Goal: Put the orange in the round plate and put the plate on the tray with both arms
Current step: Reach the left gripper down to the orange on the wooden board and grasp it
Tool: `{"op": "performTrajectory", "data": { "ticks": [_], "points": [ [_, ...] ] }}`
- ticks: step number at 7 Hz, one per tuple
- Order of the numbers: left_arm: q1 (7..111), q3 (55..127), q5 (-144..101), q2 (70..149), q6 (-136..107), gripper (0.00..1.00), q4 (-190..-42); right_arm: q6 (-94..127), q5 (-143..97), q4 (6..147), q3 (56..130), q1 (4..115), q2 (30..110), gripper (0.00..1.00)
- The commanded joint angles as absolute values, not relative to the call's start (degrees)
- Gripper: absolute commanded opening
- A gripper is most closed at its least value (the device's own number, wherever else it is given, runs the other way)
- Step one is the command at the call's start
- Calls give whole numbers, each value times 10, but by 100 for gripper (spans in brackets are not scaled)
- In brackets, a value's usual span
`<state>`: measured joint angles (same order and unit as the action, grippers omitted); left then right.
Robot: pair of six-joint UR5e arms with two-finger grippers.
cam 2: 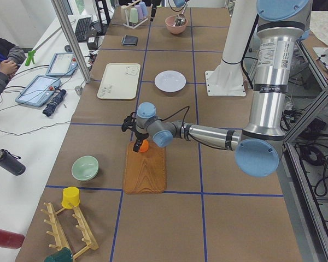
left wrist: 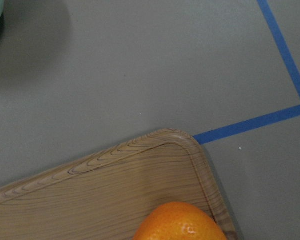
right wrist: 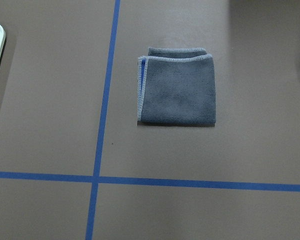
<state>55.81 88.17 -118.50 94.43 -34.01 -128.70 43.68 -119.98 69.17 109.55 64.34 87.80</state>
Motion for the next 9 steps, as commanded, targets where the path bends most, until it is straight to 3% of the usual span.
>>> {"op": "performTrajectory", "data": {
  "ticks": [1, 2, 3, 6, 9],
  "points": [
    [551, 879, -1184, 946, -341, 80, -1288, 437, -1199, 692, 1095, 643, 878, 100],
    [551, 879, -1184, 945, -341, 35, -1288, 438, -1200, 692, 1095, 643, 878, 100],
    [552, 882, -1185, 945, -341, 1, -1288, 438, -1200, 692, 1095, 642, 878, 100],
    [555, 964, -1217, 968, -400, 0, -1246, 438, -1201, 691, 1094, 642, 877, 100],
    [512, 1016, -1195, 1137, -545, 0, -1041, 439, -1201, 691, 1096, 642, 868, 100]
  ]
}}
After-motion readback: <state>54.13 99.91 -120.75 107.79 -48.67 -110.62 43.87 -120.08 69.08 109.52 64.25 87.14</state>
